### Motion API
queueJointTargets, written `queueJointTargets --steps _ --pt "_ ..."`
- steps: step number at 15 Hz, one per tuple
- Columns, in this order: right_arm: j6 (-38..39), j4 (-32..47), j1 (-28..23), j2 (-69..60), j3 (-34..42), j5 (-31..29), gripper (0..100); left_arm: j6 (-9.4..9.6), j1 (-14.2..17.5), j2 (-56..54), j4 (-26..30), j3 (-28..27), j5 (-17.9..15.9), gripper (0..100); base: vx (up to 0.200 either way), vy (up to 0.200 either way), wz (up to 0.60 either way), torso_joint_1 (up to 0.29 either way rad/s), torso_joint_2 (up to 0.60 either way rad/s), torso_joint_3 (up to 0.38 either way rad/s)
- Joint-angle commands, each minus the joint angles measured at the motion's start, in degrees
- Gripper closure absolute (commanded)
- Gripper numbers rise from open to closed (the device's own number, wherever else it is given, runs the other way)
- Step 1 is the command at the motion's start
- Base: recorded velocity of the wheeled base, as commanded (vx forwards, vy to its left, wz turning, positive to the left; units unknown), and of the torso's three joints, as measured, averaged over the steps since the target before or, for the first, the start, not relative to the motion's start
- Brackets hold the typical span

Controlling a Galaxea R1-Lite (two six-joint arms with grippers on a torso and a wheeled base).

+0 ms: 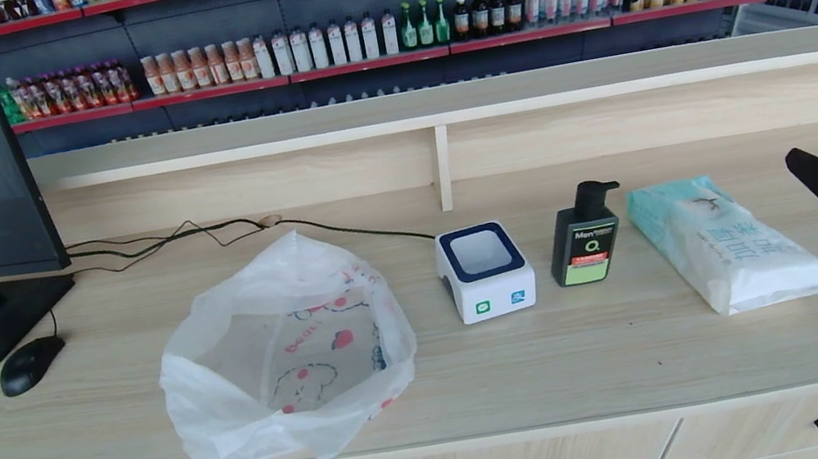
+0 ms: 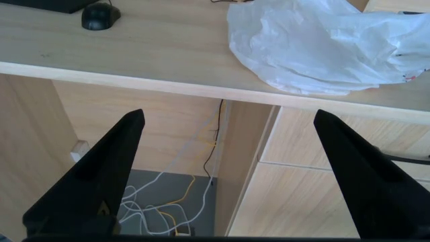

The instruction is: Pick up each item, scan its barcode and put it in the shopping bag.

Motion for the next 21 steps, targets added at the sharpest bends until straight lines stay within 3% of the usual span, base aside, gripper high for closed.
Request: queueJointTargets --steps 1,6,14,21 --pt "-1.8 -0.9 -0.1 5.1 0.1 1.6 0 -0.01 0.0 0.0 0.0 0.0 0.0 0 0.000 0.000 0.00 0.000 0.00 0.000" --pt "-5.4 -1.0 -2.5 12.2 -1.8 6.0 0 -0.01 0.1 0.0 0.0 0.0 0.0 0 0.000 0.000 0.00 0.000 0.00 0.000" --pt "-5.4 -1.5 -3.5 26.0 -10.8 6.1 0 -0.01 0.0 0.0 0.0 0.0 0.0 0 0.000 0.000 0.00 0.000 0.00 0.000" --pt "-4.4 -1.8 -3.5 32.2 -14.1 6.0 0 -0.01 0.0 0.0 0.0 0.0 0.0 0 0.000 0.000 0.00 0.000 0.00 0.000"
